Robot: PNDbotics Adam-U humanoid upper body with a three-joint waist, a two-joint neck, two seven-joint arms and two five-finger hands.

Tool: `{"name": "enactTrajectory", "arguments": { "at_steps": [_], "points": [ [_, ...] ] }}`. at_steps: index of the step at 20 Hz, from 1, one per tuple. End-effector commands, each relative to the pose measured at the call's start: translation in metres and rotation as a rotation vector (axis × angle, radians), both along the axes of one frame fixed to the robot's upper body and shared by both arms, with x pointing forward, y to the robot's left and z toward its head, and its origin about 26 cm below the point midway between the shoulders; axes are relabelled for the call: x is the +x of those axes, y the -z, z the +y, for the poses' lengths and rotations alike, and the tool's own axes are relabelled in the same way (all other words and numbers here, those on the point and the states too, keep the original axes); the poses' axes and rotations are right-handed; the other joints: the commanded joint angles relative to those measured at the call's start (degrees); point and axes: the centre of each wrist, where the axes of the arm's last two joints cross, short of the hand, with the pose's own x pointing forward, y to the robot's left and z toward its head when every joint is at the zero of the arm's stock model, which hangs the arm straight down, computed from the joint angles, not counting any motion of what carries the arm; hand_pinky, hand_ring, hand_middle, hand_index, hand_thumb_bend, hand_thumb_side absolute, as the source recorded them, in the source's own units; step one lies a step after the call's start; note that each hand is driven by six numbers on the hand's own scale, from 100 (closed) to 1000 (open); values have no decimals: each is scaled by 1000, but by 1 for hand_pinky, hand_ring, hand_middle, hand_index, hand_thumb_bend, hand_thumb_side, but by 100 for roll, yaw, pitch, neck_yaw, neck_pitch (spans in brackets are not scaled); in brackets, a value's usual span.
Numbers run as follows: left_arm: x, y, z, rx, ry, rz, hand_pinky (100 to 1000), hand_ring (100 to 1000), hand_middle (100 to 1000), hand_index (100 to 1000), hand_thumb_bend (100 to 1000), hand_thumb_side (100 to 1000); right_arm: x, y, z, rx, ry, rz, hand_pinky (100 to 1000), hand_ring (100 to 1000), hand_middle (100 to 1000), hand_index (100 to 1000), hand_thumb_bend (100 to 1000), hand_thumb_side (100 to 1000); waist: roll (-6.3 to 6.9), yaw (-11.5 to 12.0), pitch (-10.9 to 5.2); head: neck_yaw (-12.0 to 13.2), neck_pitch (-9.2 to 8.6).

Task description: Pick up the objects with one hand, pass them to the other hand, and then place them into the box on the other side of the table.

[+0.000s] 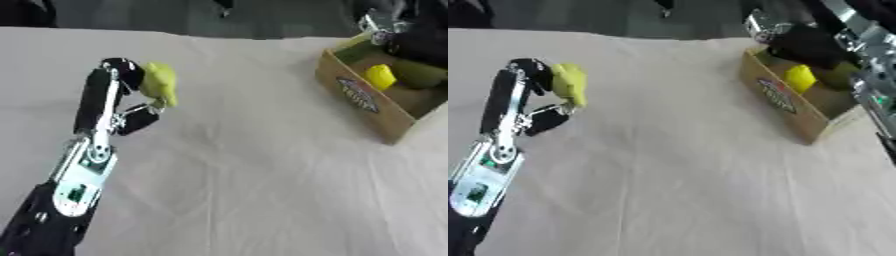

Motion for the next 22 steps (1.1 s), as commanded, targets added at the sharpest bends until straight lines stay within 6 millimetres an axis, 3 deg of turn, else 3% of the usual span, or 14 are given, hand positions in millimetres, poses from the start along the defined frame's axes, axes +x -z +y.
{"name": "enactTrajectory", "arguments": {
  "at_steps": [1, 22],
  "points": [
    [0, -7, -3, 26, -33, -68, 436, 446, 406, 455, 100, 100, -5, -9, 13, -58, -18, -32, 967, 873, 833, 898, 100, 584, -12, -8, -159, -34, 37],
    [-1, 3, -20, 138, -138, -192, 442, 457, 413, 461, 100, 100, -8, 1, 71, -233, -51, 58, 972, 890, 850, 920, 100, 637, -71, -20, -163, -68, 58]
  ]
}}
